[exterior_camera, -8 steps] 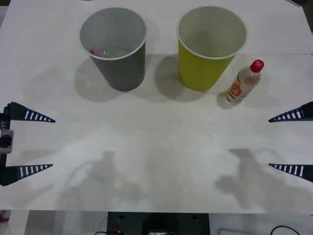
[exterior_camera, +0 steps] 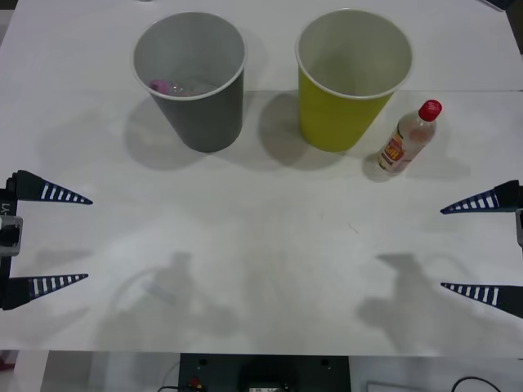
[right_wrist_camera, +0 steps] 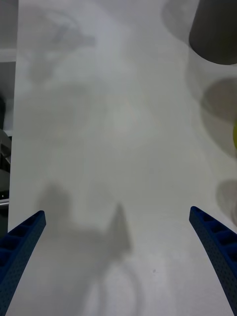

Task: Put the can into the green bin and the plastic bottle into the gray bin

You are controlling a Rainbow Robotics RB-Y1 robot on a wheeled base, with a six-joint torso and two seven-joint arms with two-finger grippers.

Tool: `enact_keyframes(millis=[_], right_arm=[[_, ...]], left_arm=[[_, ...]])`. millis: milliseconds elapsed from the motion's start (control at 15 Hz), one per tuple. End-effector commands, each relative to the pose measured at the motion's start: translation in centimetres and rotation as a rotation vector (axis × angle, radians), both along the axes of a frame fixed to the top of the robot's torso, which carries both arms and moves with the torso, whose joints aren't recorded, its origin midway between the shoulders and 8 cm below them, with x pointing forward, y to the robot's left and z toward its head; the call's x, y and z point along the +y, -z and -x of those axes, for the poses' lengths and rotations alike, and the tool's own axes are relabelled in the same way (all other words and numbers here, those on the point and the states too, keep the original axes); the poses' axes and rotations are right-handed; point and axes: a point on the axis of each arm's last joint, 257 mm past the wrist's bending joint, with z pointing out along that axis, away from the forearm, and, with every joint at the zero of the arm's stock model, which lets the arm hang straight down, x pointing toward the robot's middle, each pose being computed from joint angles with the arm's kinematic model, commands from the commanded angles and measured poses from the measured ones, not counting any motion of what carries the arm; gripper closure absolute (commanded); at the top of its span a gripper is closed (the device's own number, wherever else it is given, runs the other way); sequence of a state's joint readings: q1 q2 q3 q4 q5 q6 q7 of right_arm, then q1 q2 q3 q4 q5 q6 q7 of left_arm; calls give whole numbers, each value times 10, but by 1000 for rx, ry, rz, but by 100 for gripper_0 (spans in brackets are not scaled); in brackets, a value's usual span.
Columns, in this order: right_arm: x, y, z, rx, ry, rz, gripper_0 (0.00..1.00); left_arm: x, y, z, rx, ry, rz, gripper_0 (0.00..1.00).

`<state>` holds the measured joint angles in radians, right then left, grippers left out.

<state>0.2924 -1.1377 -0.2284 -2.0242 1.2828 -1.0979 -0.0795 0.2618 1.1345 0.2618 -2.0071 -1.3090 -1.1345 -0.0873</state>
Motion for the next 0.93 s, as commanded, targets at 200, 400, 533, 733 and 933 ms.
enact_keyframes(millis=[200,400,533,733,933], right_arm=[[1,-5,-12,-70,99,-39,0],[3,-7,-17,-102,164,-71,0],[6,-3,-21,-99,219,-118,0],[13,5,-34,-131,344,-199,0],[8,13,-43,-149,498,-274,0]], left_arm=[[0,0,0,0,0,0,0],[0,0,0,0,0,0,0],[0,0,0,0,0,0,0],[0,0,0,0,0,0,0],[0,0,0,0,0,0,0]])
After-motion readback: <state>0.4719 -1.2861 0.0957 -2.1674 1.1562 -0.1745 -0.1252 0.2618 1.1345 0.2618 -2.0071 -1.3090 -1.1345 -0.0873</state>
